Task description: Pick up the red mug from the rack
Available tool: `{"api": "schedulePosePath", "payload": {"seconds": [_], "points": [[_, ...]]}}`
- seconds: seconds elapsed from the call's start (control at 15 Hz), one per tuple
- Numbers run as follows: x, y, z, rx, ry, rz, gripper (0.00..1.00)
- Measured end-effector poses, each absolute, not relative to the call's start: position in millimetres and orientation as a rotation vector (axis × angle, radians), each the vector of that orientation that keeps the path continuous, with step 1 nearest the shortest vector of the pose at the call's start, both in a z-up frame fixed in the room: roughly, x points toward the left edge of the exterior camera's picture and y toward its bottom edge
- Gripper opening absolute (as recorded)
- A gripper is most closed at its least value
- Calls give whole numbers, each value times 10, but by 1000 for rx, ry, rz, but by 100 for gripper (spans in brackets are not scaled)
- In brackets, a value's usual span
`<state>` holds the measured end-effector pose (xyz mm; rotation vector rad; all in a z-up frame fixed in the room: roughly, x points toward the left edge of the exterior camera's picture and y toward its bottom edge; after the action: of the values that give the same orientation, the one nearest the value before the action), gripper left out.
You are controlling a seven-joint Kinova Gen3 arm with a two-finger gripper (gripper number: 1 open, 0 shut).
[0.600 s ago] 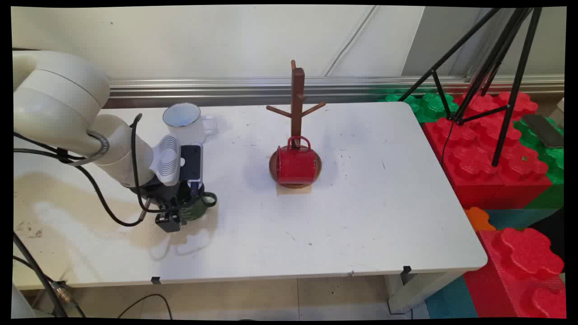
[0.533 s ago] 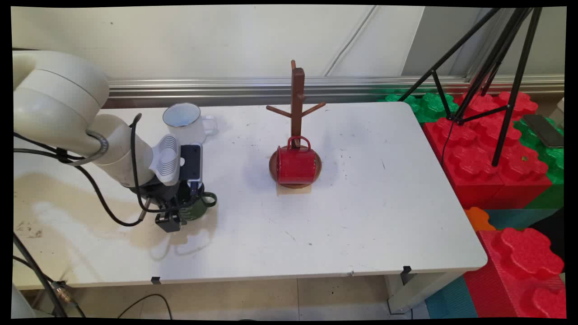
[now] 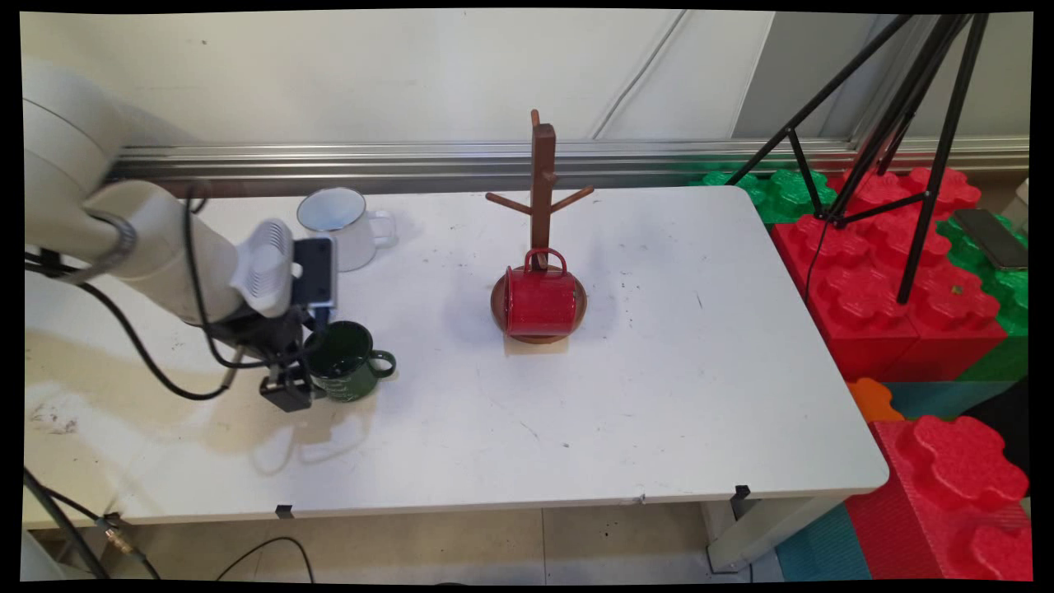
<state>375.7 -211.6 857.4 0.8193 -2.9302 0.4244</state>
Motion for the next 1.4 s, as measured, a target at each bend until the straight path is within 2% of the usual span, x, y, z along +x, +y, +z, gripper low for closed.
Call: {"api": "schedulePosePath", "payload": {"seconds": [0.8,1.07,1.4], "points": [[4055,-2016,9366,825,-2708,411,100],[3992,-2090,9424,834,-2639,406,100],[3832,-2286,9324,870,-2560,382,100]]}}
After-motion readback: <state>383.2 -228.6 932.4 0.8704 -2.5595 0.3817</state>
